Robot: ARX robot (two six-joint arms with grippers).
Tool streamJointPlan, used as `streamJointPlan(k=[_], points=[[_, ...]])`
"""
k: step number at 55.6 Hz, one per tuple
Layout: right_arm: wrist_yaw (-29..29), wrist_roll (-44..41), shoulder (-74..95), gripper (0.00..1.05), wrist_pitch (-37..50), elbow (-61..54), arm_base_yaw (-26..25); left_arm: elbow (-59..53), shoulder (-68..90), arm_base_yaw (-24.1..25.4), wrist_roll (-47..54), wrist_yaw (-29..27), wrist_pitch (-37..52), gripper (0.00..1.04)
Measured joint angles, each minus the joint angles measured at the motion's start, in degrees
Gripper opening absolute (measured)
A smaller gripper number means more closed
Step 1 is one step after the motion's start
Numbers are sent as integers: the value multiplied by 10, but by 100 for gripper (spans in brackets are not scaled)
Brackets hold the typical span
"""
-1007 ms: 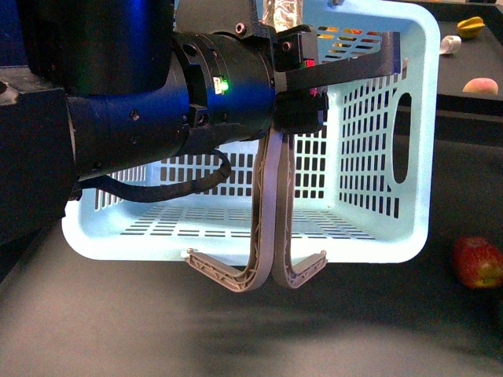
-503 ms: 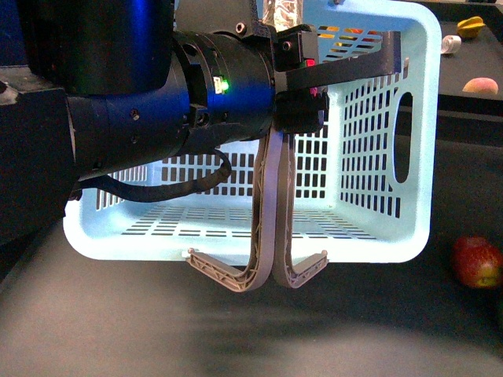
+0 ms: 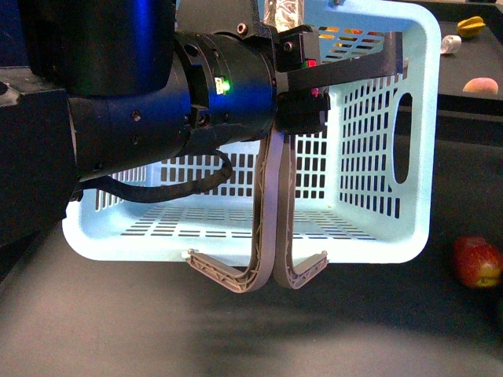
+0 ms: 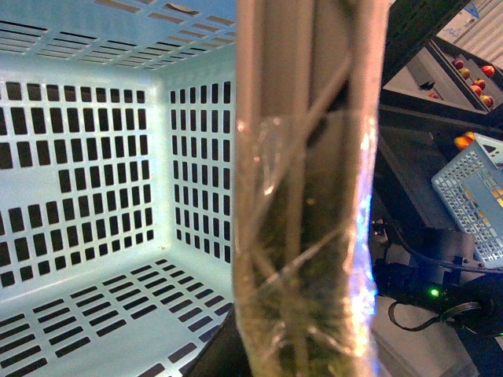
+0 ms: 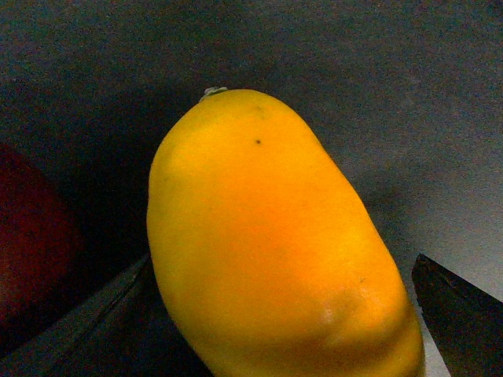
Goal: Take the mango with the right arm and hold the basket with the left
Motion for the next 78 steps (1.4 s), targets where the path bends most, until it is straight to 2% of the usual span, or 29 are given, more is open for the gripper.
streamJointPlan(k=[12, 22, 30, 42, 54, 61, 64, 70, 72, 78], points=[[5, 0, 10, 96, -3, 13, -5, 0, 0, 0, 0, 0, 0, 6], [6, -1, 12, 75, -4, 14, -10, 0, 0, 0, 0, 0, 0, 6], [-2, 0, 10, 66, -4, 13, -18, 0, 0, 0, 0, 0, 0, 6], [-45, 15, -47, 64, 6, -36, -21, 0, 0, 0, 0, 0, 0, 6], [-108, 63, -180, 64, 19, -97, -3, 0, 0, 0, 0, 0, 0, 6], [-147, 90, -272, 64, 21, -137, 22, 0, 0, 0, 0, 0, 0, 6], [-176, 106, -338, 64, 21, -168, 48, 0, 0, 0, 0, 0, 0, 6], [-220, 132, -456, 64, 16, -215, 117, 0, 0, 0, 0, 0, 0, 6], [-234, 142, -500, 64, 14, -229, 154, 0, 0, 0, 0, 0, 0, 6], [-241, 155, -555, 64, 12, -242, 222, 0, 0, 0, 0, 0, 0, 6]])
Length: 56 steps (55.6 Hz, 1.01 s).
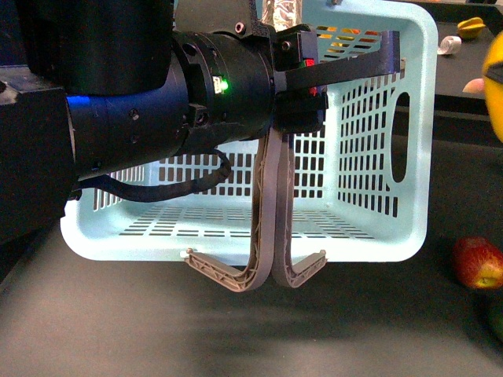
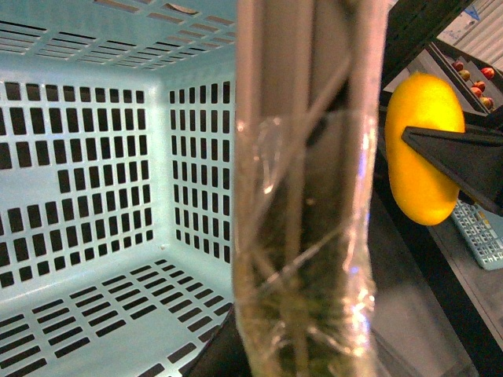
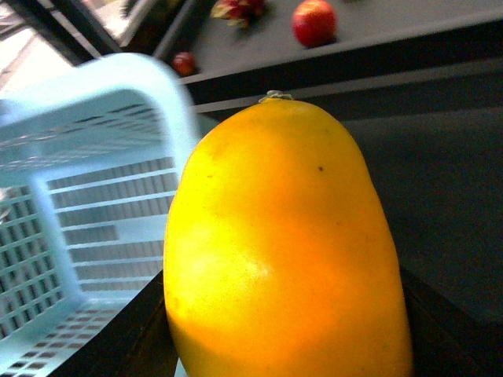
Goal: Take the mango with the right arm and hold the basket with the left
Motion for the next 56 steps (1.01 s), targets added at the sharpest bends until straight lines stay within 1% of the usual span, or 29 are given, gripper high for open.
streamJointPlan(k=[3, 7, 13, 20, 28, 35, 41, 46, 48, 52, 56], points=[[3, 9, -19, 64, 0, -4, 43, 0, 0, 0, 0, 0, 0, 6], [23, 19, -24, 64, 1, -4, 97, 0, 0, 0, 0, 0, 0, 6], [40, 36, -10, 64, 7, 1, 142, 0, 0, 0, 0, 0, 0, 6], [63, 55, 28, 64, 9, 24, 174, 0, 0, 0, 0, 0, 0, 6], [78, 69, 76, 64, 14, 51, 193, 0, 0, 0, 0, 0, 0, 6], [90, 77, 103, 64, 22, 66, 200, 0, 0, 0, 0, 0, 0, 6], [87, 82, 106, 87, 35, 69, 200, 0, 0, 0, 0, 0, 0, 6], [77, 88, 85, 98, 40, 59, 195, 0, 0, 0, 0, 0, 0, 6], [73, 90, 75, 99, 40, 56, 193, 0, 0, 0, 0, 0, 0, 6], [68, 89, 41, 96, 35, 41, 184, 0, 0, 0, 1, 2, 0, 6], [68, 88, 10, 97, 29, 29, 175, -1, 0, 0, -2, 0, 0, 6]])
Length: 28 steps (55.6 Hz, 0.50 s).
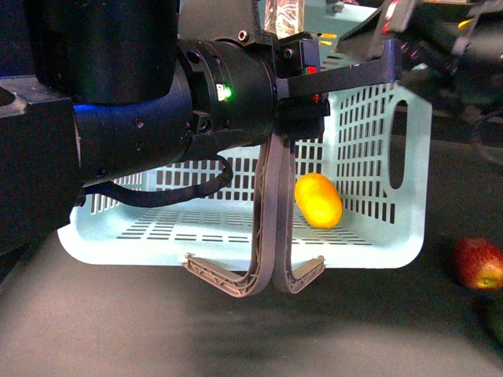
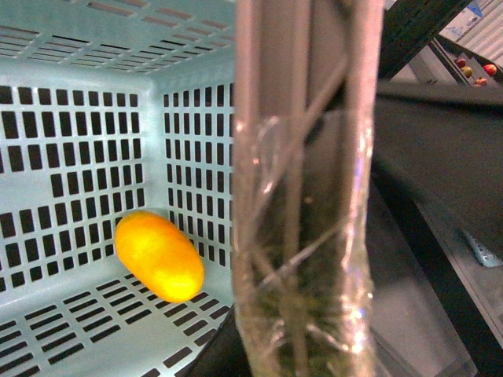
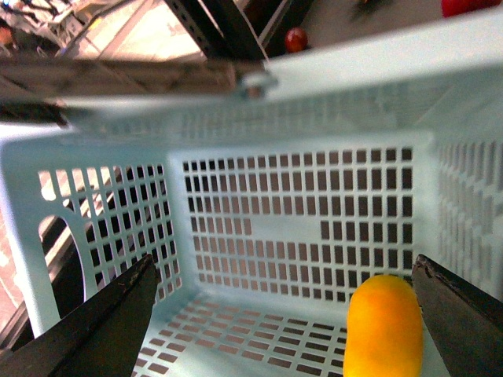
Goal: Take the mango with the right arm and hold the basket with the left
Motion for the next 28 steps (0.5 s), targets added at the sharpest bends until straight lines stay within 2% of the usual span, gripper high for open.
streamJointPlan(k=[18, 28], points=[[19, -23, -229, 97, -101, -83, -87, 0, 0, 0, 1, -1, 0, 6], [43, -38, -491, 97, -234, -191, -141, 0, 0, 0, 1, 1, 0, 6]])
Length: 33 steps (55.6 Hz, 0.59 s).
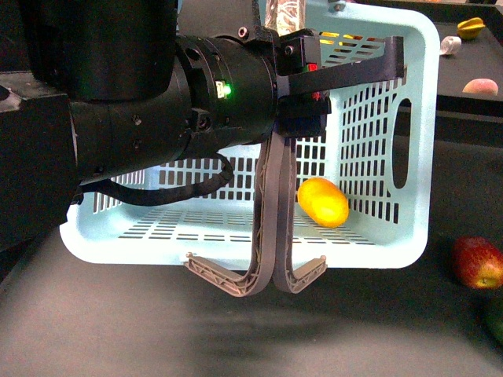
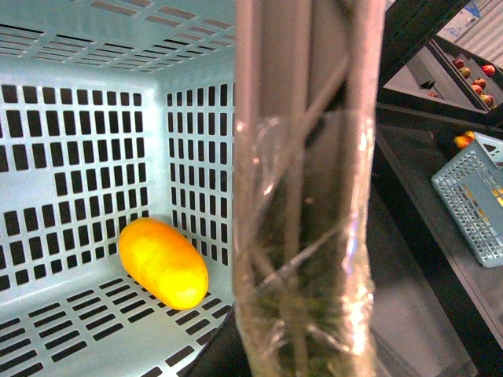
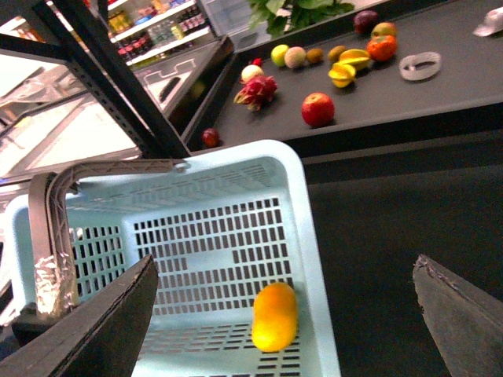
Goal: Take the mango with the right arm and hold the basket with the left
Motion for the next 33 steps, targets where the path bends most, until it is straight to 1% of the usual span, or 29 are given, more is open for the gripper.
streamJointPlan(k=[2, 6, 11, 14, 26, 29, 31, 33], points=[[20, -12, -53, 97, -32, -17, -5, 0, 0, 0, 0, 0, 0, 6], [39, -19, -127, 97, -83, -34, -14, 0, 0, 0, -1, 0, 0, 6], [95, -43, -201, 97, -142, -45, -18, 0, 0, 0, 0, -1, 0, 6], [101, -48, -216, 97, -154, -46, -20, 0, 0, 0, -1, -1, 0, 6], [103, -56, -220, 97, -156, -46, -20, 0, 0, 0, 0, 0, 0, 6], [129, -88, -228, 90, -99, -69, -8, 0, 0, 0, -1, -1, 0, 6], [162, -120, -238, 83, -50, -92, 11, 0, 0, 0, -1, 0, 0, 6], [166, -137, -246, 77, -30, -105, 21, 0, 0, 0, -1, 0, 0, 6]])
